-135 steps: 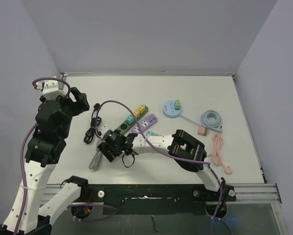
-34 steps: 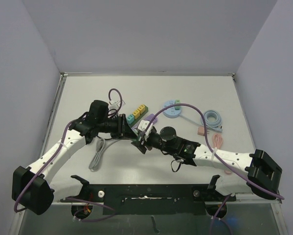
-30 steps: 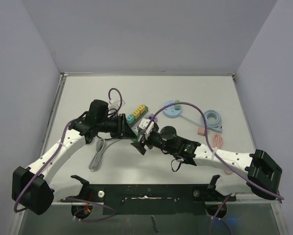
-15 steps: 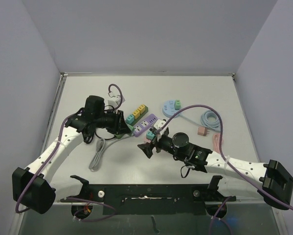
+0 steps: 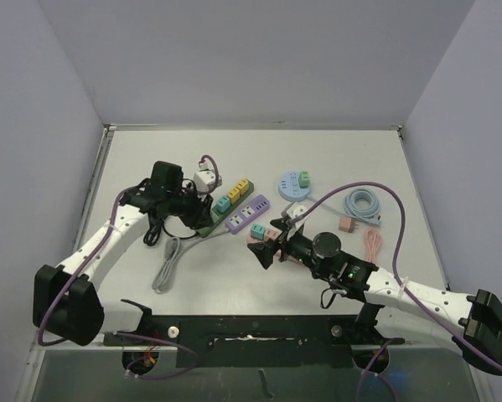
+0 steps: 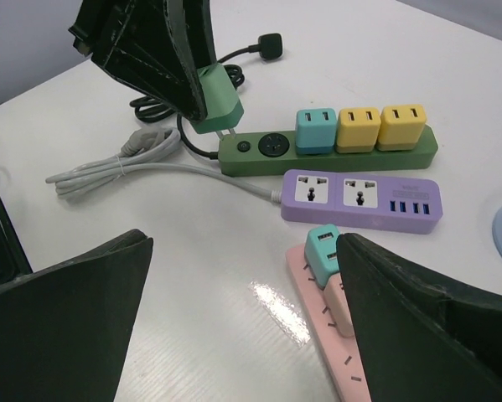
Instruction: Insert the plug
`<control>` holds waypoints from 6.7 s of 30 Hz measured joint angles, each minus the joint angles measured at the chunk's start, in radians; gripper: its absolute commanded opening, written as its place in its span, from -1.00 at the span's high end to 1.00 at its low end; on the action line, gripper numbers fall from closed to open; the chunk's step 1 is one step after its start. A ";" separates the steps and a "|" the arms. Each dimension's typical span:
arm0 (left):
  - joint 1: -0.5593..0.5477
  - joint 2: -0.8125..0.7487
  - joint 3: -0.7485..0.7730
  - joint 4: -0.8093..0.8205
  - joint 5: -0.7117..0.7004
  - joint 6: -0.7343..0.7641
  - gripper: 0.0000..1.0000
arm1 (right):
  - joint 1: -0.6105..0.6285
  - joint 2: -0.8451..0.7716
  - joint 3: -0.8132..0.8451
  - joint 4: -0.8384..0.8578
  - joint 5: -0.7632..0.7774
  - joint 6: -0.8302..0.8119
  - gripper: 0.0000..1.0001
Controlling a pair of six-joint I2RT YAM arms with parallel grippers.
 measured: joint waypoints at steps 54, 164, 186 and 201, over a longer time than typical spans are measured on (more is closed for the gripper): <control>-0.034 0.431 0.198 0.030 -0.313 -0.183 1.00 | -0.053 -0.099 -0.072 -0.030 0.025 0.050 -0.93; -0.069 0.522 0.311 -0.097 -0.488 -0.144 -0.32 | -0.059 -0.101 -0.086 -0.034 0.032 0.051 -0.96; 0.003 0.026 0.063 0.150 -0.380 -0.303 -0.43 | -0.059 -0.139 -0.084 -0.085 0.093 0.084 -0.92; 0.078 -0.261 -0.019 0.093 -0.552 -0.618 -0.43 | -0.060 -0.301 0.154 -0.655 0.603 0.343 -0.94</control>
